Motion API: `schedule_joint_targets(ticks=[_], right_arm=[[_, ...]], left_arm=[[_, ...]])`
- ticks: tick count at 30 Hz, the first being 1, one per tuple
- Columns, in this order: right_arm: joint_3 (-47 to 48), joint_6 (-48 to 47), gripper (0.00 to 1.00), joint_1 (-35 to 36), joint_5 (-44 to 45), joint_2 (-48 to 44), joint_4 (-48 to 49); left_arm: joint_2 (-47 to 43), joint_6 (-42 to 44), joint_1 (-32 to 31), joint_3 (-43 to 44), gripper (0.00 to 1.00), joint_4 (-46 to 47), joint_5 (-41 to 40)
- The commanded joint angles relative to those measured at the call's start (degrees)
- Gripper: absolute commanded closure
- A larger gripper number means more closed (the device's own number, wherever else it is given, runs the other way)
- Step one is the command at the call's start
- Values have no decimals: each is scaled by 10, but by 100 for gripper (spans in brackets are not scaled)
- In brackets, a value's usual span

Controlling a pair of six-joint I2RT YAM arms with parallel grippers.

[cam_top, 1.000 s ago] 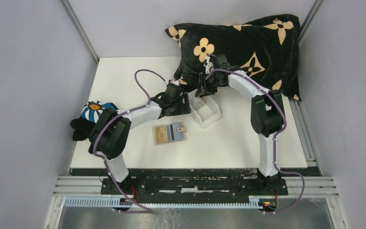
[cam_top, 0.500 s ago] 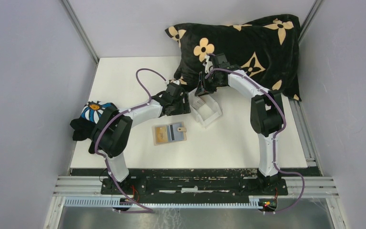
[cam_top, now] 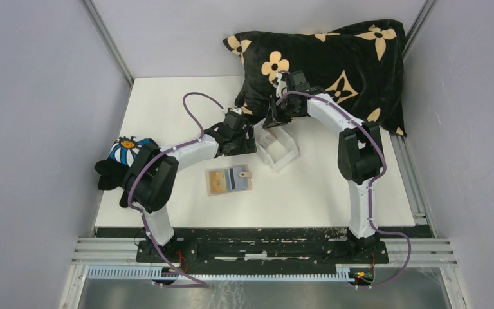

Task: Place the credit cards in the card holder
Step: Pick up the credit card from the storage box.

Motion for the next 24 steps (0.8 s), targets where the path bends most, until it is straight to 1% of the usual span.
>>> schedule_joint_targets(ticks=[1, 15, 24], right_arm=[[26, 1, 83, 14, -15, -22, -5], [34, -24, 98, 19, 43, -46, -36], [40, -42, 99, 20, 85, -63, -55]], left_arm=[[-6, 17, 2, 18, 21, 25, 6], [-21, 16, 2, 4, 21, 32, 6], [-35, 20, 2, -3, 21, 34, 0]])
